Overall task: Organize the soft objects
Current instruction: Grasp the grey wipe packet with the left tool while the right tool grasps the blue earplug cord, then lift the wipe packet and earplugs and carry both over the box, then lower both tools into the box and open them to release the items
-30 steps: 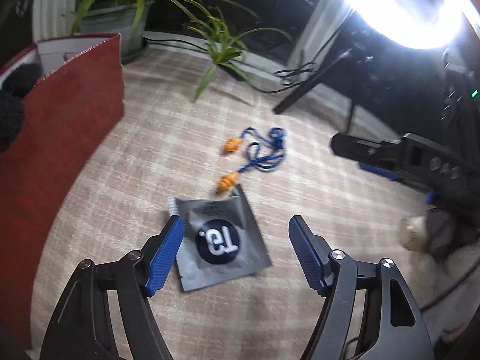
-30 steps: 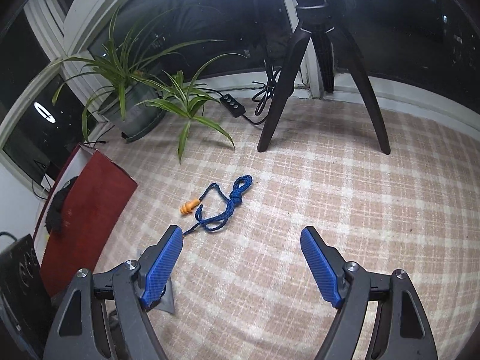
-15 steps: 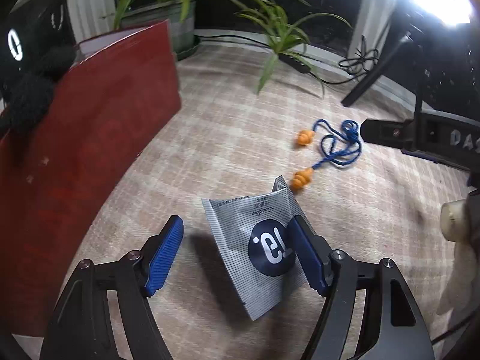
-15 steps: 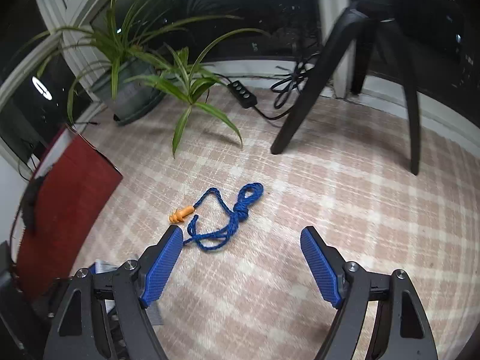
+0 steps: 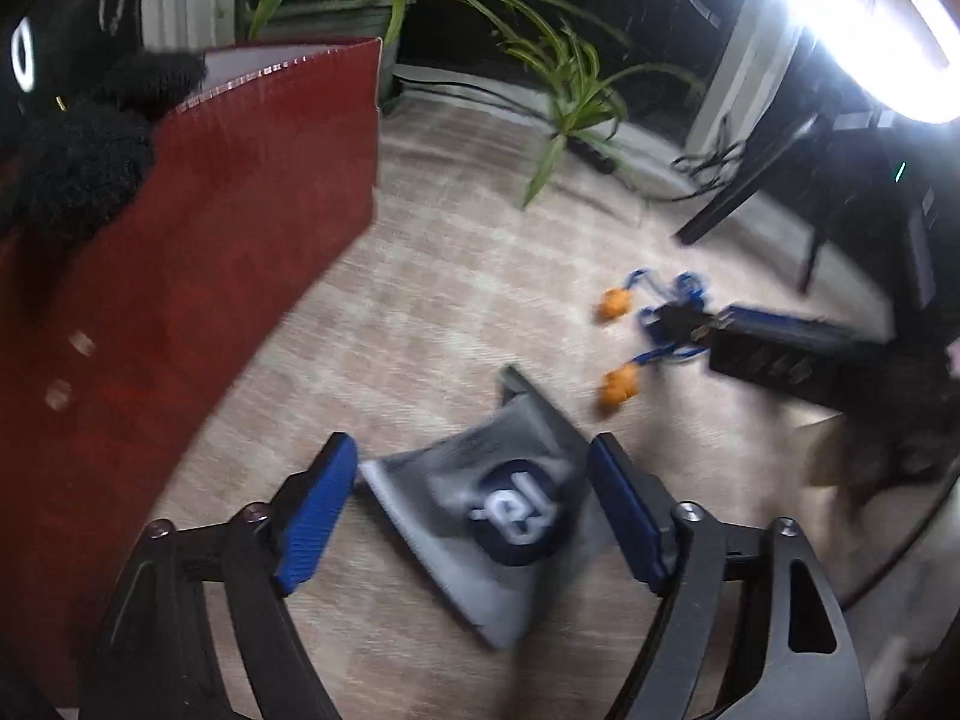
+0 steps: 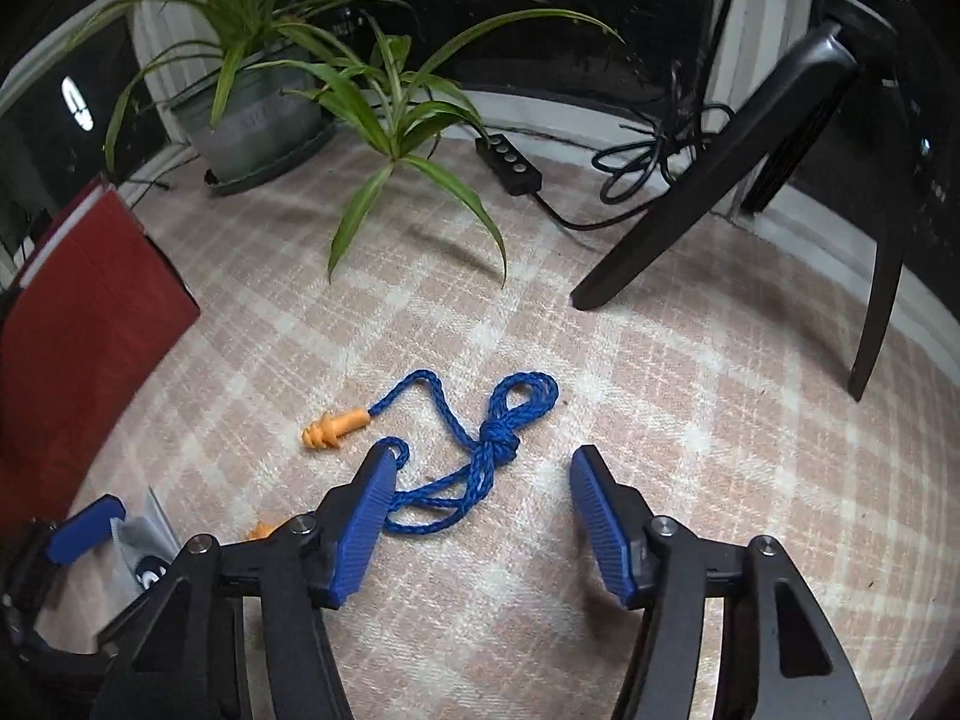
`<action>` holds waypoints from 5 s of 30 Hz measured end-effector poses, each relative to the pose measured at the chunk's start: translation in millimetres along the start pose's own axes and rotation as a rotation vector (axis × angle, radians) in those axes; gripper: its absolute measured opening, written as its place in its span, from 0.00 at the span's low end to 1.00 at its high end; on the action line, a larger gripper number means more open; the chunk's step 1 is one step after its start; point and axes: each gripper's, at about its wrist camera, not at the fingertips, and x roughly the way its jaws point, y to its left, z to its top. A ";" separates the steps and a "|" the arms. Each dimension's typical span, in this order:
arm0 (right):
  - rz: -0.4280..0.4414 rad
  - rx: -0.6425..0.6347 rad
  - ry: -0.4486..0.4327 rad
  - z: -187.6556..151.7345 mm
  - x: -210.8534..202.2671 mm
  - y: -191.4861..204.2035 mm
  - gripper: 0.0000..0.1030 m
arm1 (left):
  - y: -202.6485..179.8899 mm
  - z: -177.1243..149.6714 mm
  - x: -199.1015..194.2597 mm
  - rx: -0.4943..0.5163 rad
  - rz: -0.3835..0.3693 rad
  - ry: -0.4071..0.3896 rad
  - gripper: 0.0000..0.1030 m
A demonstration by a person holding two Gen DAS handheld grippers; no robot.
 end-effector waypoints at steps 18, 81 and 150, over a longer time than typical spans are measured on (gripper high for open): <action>-0.038 -0.073 -0.012 -5.6 -8.2 -1.0 0.14 | -14.3 4.3 7.6 0.030 0.024 -0.034 0.46; 0.136 -0.007 -0.310 -13.0 -194.4 29.5 0.03 | 31.2 24.3 -122.0 -0.021 -0.272 -0.185 0.10; 0.409 -0.299 -0.196 43.3 -147.3 262.7 0.63 | 213.9 21.4 -146.5 -0.250 -0.047 -0.142 0.61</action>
